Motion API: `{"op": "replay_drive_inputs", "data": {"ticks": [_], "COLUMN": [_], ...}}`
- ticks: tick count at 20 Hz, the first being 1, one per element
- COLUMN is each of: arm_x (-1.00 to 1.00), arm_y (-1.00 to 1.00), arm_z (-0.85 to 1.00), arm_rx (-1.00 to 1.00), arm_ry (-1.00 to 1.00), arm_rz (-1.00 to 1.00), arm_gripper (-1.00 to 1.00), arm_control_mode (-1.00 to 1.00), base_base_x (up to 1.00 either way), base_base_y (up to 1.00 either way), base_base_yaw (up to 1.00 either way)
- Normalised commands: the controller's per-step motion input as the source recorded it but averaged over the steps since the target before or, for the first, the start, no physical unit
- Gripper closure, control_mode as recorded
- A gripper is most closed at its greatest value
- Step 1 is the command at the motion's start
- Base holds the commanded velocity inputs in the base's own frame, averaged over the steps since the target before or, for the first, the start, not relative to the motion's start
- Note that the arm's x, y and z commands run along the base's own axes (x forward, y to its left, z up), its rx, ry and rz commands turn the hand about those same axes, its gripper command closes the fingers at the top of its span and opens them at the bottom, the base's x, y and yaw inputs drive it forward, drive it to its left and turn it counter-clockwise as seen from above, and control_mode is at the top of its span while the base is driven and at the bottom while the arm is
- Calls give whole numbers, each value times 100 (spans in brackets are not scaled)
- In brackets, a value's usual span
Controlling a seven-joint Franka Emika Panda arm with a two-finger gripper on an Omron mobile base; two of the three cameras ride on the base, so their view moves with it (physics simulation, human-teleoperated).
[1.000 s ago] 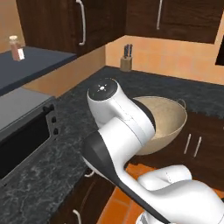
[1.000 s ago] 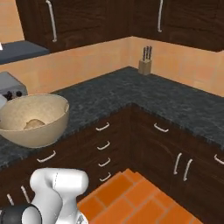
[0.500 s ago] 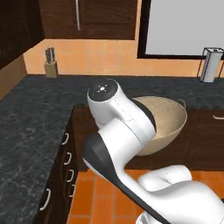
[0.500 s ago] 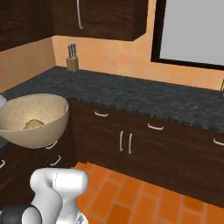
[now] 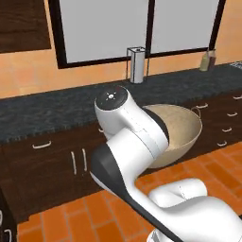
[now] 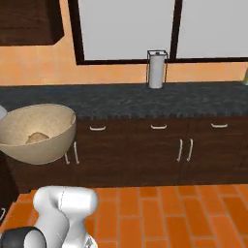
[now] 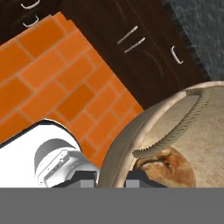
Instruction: Open the cabinet, pick up the bread from the cabinet and place it in the basket. Then move the basket to the dining counter.
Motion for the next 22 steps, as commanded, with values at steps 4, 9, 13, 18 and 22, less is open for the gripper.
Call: {"op": "replay_drive_inputs", "data": {"ticks": [4, 9, 13, 18, 22], "arm_x": [0, 0, 0, 0, 0], "arm_y": [0, 0, 0, 0, 0], "arm_z": [0, 0, 0, 0, 0], "arm_rx": [0, 0, 0, 0, 0], "arm_ry": [0, 0, 0, 0, 0], "arm_rz": [0, 0, 0, 0, 0], "arm_gripper": [100, 100, 100, 100, 100], "arm_control_mode": [100, 100, 100, 100, 100], "base_base_x": [8, 14, 13, 3, -58], "base_base_y": [-49, -51, -57, -60, -7], "base_base_yaw": [-71, -69, -66, -62, -44]}}
